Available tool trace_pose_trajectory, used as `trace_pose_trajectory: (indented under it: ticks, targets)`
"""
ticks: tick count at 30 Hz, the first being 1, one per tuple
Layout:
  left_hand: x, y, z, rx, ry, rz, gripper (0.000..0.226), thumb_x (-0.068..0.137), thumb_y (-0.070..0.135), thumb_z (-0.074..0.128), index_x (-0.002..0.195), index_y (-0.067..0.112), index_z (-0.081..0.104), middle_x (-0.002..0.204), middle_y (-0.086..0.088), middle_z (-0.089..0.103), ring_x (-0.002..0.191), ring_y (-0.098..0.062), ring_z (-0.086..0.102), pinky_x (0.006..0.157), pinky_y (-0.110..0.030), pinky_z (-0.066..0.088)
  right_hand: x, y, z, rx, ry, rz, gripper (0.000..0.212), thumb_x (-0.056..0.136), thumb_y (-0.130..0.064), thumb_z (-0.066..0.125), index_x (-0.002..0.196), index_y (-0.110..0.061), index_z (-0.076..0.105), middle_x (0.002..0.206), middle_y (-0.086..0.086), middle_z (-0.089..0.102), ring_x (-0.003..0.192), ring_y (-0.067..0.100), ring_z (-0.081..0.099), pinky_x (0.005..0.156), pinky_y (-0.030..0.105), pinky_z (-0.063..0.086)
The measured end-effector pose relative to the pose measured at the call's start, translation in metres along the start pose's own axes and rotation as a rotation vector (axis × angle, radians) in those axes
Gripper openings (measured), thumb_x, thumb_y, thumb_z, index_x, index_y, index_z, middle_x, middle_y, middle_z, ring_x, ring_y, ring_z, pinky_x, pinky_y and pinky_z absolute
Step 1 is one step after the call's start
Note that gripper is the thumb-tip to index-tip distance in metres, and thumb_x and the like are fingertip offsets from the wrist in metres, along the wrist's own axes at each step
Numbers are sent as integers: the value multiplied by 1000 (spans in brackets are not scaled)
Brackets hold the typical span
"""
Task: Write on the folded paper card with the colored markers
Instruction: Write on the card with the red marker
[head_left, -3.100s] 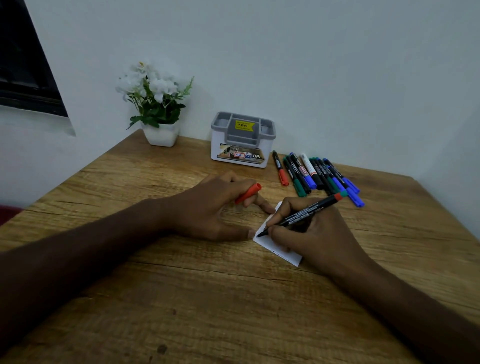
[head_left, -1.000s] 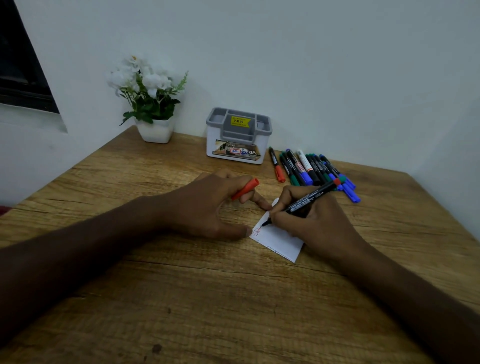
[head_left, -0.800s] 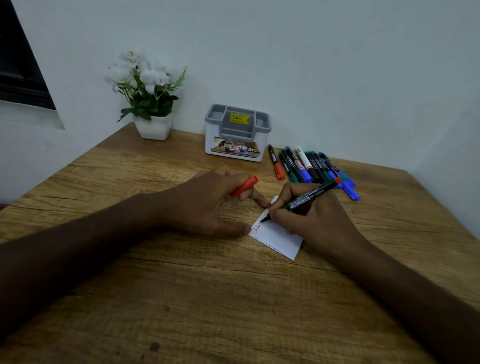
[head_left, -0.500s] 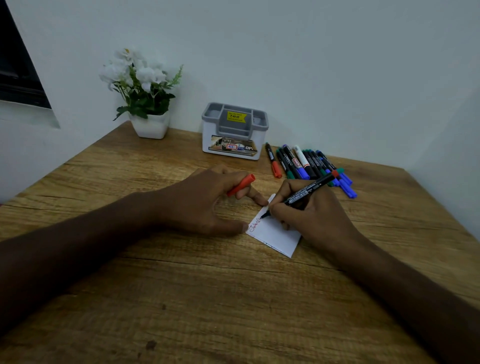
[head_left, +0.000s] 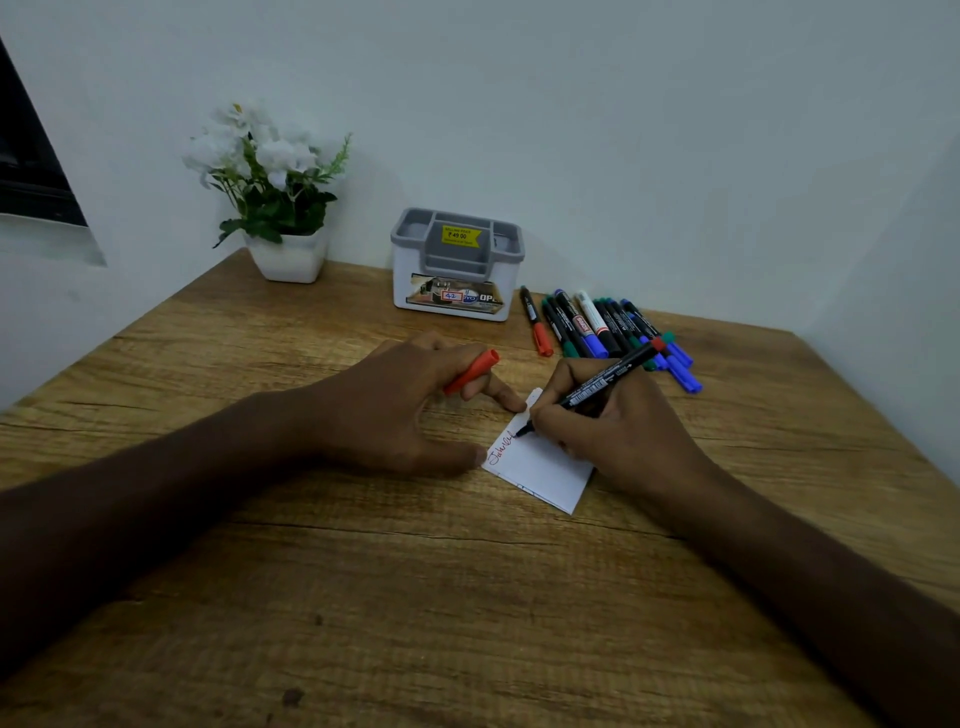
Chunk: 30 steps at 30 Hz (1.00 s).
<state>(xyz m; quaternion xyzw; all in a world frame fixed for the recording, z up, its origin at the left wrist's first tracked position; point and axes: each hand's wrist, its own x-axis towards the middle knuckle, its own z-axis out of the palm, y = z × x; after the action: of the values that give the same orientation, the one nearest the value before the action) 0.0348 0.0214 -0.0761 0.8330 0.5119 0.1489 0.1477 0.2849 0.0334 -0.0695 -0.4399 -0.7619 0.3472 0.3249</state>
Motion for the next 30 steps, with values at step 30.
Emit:
trace_pose_trajectory:
  ticks: [30]
  targets:
    - [-4, 7, -4, 9, -19, -24, 73, 71, 77, 64, 132, 41, 46, 132, 11, 48, 115, -2, 44, 94, -33, 45, 5, 1, -7, 329, 229, 103, 7, 91, 0, 74, 94, -6, 74, 80, 11, 76, 67, 15, 70, 65, 24, 58]
